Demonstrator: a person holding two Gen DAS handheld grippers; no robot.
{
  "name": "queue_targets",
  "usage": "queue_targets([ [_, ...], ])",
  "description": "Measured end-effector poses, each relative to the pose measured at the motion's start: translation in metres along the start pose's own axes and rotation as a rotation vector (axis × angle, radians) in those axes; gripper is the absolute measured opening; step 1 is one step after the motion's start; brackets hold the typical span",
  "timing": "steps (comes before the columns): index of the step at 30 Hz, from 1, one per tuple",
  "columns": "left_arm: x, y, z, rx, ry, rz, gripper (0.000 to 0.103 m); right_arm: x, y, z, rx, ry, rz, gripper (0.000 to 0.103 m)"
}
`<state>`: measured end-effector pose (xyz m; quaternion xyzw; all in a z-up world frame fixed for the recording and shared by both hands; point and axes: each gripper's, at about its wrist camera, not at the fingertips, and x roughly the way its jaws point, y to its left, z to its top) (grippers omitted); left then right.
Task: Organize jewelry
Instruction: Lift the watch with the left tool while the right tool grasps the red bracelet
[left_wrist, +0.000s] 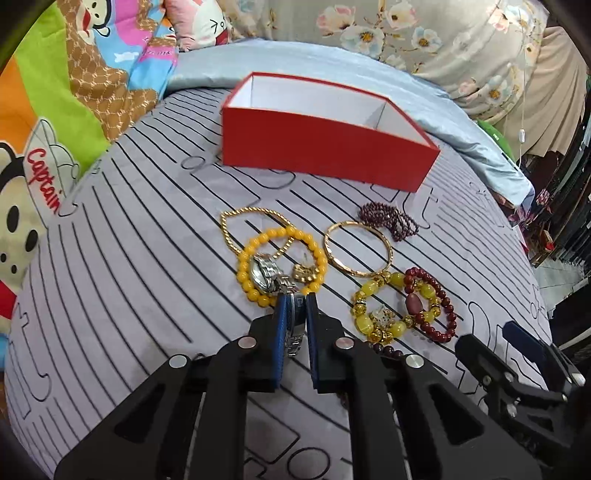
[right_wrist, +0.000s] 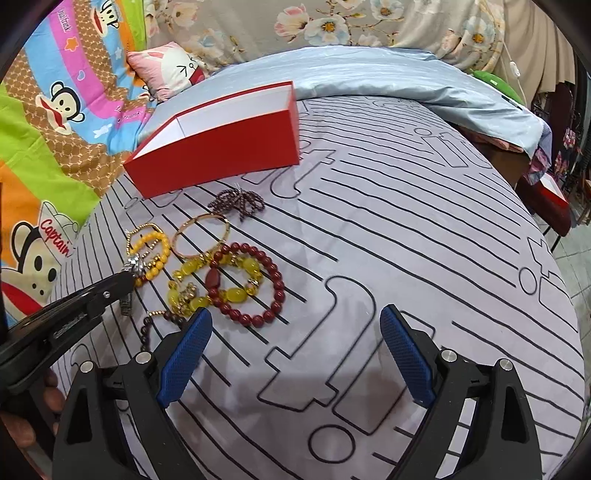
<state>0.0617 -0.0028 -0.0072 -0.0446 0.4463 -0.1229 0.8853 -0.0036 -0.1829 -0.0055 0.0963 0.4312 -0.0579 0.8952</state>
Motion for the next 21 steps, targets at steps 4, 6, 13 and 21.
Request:
queue_targets([
  [4, -0.011, 0.013, -0.001, -0.01, -0.007, 0.001, 0.01, 0.003, 0.006, 0.005, -0.012, 0.001, 0.014, 0.084],
  [6, -0.017, 0.022, -0.003, -0.024, -0.01, 0.01, 0.01, 0.005, 0.009, 0.005, -0.017, 0.009, 0.025, 0.08],
  [13, -0.029, 0.033, -0.004, -0.046, -0.013, -0.005, 0.01, 0.01, 0.02, 0.004, -0.029, 0.038, 0.056, 0.069],
  [21, -0.047, 0.018, 0.012, -0.01, -0.069, -0.05, 0.01, 0.011, 0.02, 0.007, -0.032, 0.05, 0.055, 0.065],
])
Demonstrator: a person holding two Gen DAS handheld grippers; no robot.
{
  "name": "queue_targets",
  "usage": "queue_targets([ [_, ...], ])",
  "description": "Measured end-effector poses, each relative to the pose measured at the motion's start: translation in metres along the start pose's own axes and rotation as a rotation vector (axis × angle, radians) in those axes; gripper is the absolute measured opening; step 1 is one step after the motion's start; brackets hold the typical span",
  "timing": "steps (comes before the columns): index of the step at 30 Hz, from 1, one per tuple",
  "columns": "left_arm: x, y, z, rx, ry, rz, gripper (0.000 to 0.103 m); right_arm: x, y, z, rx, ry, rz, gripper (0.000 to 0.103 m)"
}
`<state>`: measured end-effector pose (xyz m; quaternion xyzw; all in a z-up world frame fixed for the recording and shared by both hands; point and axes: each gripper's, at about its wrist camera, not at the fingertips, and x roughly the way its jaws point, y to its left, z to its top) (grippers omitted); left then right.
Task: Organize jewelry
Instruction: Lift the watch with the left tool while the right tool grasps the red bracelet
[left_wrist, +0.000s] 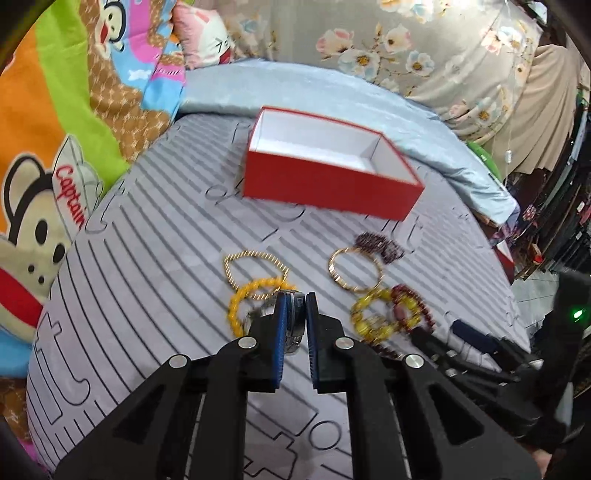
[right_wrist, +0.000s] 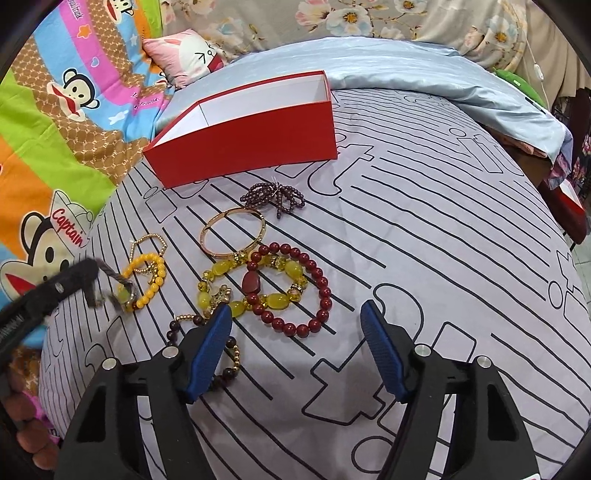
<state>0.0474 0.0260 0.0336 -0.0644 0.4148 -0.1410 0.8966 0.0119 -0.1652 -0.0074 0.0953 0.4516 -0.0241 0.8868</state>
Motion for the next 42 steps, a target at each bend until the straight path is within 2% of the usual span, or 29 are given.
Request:
queue_targets([
  [9, -0.015, -0.004, 0.019, -0.008, -0.039, -0.024, 0.01, 0.005, 0.007, 0.004, -0.05, 0.024, 0.026, 0.041],
  [13, -0.014, -0.004, 0.021, -0.013, -0.031, -0.018, 0.01, 0.012, 0.012, 0.003, -0.083, 0.051, 0.038, 0.026],
  [20, -0.002, 0.0, 0.014, -0.03, 0.012, -0.018, 0.01, 0.017, 0.015, 0.001, -0.124, 0.076, 0.038, 0.022],
  [21, -0.001, 0.0, 0.014, -0.029, 0.016, -0.019, 0.01, 0.017, 0.015, 0.001, -0.127, 0.079, 0.042, 0.011],
  [22, -0.001, 0.0, 0.014, -0.029, 0.017, -0.02, 0.01, 0.017, 0.015, 0.002, -0.126, 0.086, 0.047, 0.009],
  [25, -0.003, -0.001, 0.017, -0.025, 0.01, -0.025, 0.01, 0.013, 0.013, 0.003, -0.114, 0.09, 0.066, 0.007],
  [33, -0.011, 0.0, 0.034, -0.025, -0.023, -0.031, 0.01, -0.015, 0.008, 0.021, -0.094, 0.026, 0.091, 0.007],
  [38, -0.021, -0.003, 0.058, -0.01, -0.066, -0.041, 0.01, -0.033, 0.003, 0.048, -0.061, -0.025, 0.122, 0.007],
  [42, -0.026, -0.005, 0.091, 0.005, -0.109, -0.06, 0.01, -0.043, 0.007, 0.082, -0.071, -0.082, 0.143, 0.007],
])
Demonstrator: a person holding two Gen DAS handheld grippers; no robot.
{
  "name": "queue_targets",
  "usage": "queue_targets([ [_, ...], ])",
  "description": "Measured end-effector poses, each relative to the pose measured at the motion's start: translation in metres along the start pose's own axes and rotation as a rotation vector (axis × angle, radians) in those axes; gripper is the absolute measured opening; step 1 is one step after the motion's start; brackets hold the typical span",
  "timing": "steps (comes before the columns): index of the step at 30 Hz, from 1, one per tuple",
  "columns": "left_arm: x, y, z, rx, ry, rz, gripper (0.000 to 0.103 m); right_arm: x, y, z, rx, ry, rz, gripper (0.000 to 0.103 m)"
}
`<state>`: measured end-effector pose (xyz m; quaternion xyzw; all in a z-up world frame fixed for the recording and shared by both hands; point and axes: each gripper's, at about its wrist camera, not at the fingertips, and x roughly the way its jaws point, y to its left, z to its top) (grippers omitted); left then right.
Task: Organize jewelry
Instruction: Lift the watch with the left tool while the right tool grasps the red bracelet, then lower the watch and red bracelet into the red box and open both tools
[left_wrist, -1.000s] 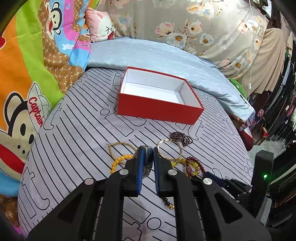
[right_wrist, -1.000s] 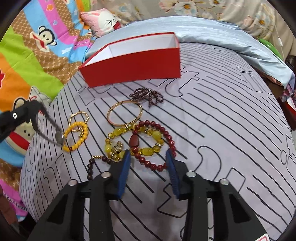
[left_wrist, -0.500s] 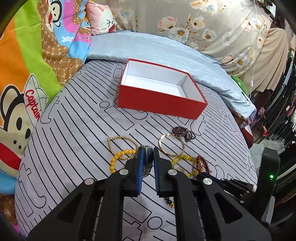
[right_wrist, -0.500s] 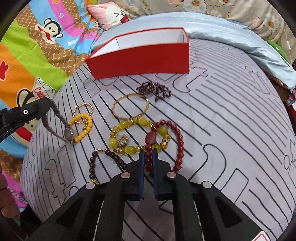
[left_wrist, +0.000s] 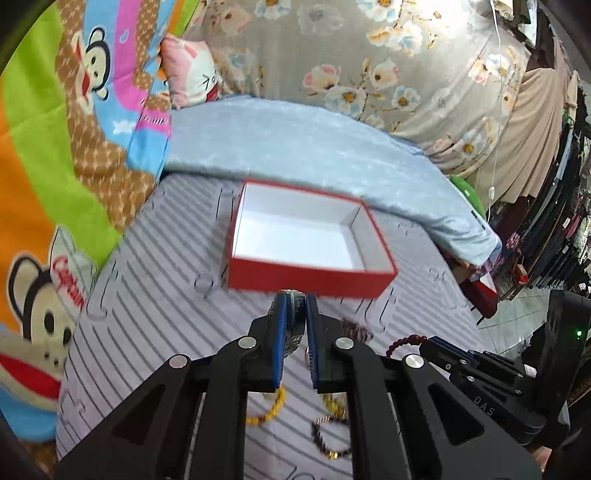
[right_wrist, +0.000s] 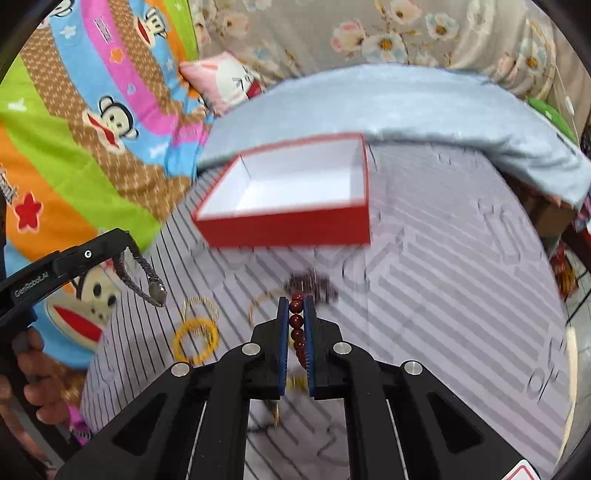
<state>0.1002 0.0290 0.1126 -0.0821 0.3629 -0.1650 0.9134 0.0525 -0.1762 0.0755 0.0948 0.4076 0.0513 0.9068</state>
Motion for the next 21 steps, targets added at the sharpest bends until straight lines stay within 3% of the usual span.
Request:
queue_targets([
  [5, 0.018, -0.001, 0.047, 0.019, -0.029, -0.024, 0.01, 0.004, 0.003, 0.05, -0.027, -0.066, 0.024, 0.007],
  [9, 0.054, -0.001, 0.079, 0.039, -0.033, 0.002, 0.01, 0.027, -0.003, 0.09, -0.016, -0.084, 0.037, 0.007],
  [15, 0.12, 0.001, 0.112, 0.03, 0.007, -0.003, 0.01, 0.082, -0.01, 0.139, 0.004, -0.057, 0.041, 0.007],
  [21, 0.178, 0.002, 0.127, 0.038, 0.054, 0.017, 0.01, 0.134, -0.021, 0.164, 0.018, -0.013, 0.03, 0.007],
])
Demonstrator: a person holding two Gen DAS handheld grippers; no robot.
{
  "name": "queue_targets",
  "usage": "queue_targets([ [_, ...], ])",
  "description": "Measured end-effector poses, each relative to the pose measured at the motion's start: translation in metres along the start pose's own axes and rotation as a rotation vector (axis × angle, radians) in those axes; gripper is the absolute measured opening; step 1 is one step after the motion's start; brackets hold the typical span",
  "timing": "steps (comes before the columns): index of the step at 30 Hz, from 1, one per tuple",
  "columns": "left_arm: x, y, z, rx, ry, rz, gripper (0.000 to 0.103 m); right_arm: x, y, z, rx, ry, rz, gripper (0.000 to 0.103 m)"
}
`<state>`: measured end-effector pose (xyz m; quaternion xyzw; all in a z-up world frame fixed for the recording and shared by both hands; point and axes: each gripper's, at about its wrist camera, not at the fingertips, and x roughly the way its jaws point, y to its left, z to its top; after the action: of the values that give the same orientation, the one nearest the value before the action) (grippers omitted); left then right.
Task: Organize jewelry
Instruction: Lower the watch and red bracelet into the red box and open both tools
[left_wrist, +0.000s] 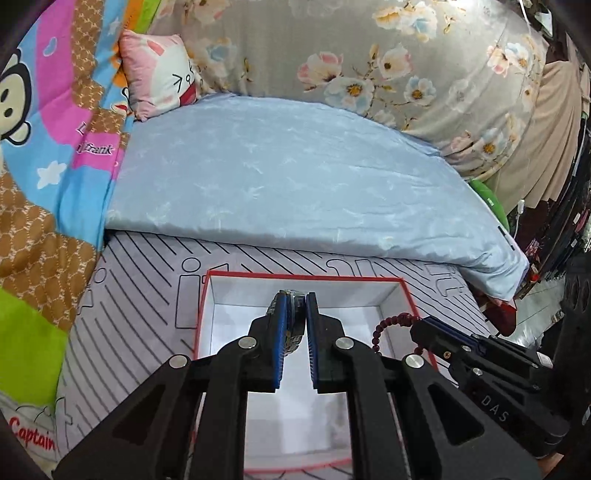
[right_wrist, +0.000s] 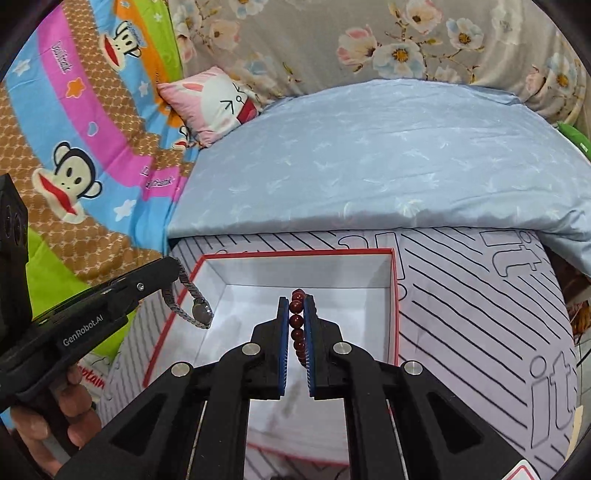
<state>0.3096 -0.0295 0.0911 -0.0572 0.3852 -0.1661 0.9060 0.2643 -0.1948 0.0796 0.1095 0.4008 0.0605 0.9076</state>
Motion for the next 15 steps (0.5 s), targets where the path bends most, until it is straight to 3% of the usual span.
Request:
queue_targets([
  [7, 0.044, 0.006, 0.005, -0.009, 0.051, 0.02, 0.011, 0.043, -0.014, 0.005, 0.002, 0.06, -0.024, 0.009],
  [9, 0.052, 0.007, 0.005, -0.013, 0.057, 0.023, 0.011, 0.048, -0.015, 0.006, -0.007, 0.052, -0.04, 0.017],
  [11, 0.055, 0.009, 0.007, -0.017, 0.046, 0.048, 0.025, 0.047, -0.015, 0.006, -0.015, 0.037, -0.063, 0.029],
  [12, 0.053, 0.011, 0.008, -0.021, 0.037, 0.06, 0.042, 0.044, -0.017, 0.007, -0.013, 0.028, -0.068, 0.036],
  [13, 0.05, 0.011, 0.009, -0.025, 0.024, 0.064, 0.047, 0.039, -0.018, 0.008, -0.012, 0.014, -0.07, 0.039],
  [15, 0.039, 0.011, 0.009, -0.011, -0.009, 0.07, 0.048, 0.027, -0.018, 0.008, -0.01, -0.012, -0.068, 0.041],
])
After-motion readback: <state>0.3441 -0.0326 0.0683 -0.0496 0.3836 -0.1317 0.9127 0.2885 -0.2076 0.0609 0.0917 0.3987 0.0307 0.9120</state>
